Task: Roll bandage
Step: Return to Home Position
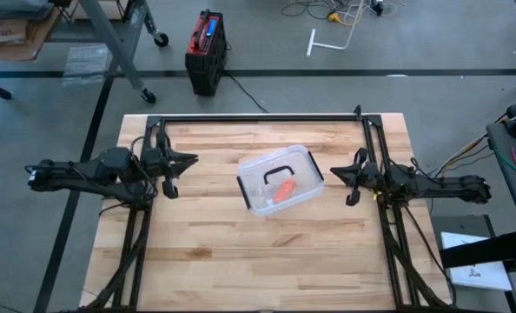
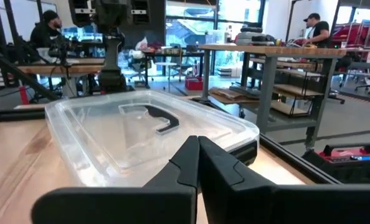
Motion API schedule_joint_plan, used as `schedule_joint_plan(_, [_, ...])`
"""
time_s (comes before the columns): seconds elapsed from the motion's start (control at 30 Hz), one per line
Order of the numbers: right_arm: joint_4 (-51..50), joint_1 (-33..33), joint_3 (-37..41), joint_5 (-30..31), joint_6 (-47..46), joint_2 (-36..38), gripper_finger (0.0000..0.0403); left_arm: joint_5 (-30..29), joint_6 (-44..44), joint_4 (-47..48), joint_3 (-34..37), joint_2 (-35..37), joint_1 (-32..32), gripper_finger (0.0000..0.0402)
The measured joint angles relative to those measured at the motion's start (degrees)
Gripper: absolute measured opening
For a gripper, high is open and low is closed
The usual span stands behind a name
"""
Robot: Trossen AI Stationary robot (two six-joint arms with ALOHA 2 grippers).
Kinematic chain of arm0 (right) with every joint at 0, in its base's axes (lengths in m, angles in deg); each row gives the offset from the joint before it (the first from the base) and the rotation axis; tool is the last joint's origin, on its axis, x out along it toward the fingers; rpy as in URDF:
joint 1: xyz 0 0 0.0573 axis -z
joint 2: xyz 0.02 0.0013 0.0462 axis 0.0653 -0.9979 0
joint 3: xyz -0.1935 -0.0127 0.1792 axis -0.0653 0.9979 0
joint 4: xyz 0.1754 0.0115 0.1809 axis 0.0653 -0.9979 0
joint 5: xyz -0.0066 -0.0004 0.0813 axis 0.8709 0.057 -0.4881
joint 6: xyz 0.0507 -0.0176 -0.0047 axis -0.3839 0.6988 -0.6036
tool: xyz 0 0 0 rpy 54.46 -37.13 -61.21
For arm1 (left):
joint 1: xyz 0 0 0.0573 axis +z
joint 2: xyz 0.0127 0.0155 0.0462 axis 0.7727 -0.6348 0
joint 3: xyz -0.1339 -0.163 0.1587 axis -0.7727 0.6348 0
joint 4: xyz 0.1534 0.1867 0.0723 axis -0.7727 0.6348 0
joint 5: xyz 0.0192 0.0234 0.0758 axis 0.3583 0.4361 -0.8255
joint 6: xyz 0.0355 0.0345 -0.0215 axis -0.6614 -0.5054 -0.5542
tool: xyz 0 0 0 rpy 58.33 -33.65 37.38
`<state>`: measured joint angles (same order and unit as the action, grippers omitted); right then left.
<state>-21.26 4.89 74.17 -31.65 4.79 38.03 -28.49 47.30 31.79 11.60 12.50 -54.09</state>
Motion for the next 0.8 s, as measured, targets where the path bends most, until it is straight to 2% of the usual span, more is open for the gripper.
schedule_joint_plan(0.17, [-0.17, 0.00, 0.00, 0.06, 0.02, 0.00, 0.0002, -0.74, 2.28, -6.09, 7.20, 3.05, 0.01, 0.0036])
schedule_joint_plan(0.5, [-2.78, 0.00, 0.00, 0.54, 2.43, 0.02, 0.0002, -2.57, 0.83, -6.54, 16.71, 4.29, -0.01, 0.0036])
schedule_joint_plan(0.8, [-4.12, 0.00, 0.00, 0.54, 2.54, 0.00, 0.0003, -3.02, 1.17, -22.97, 27.14, 4.29, -0.01, 0.0036])
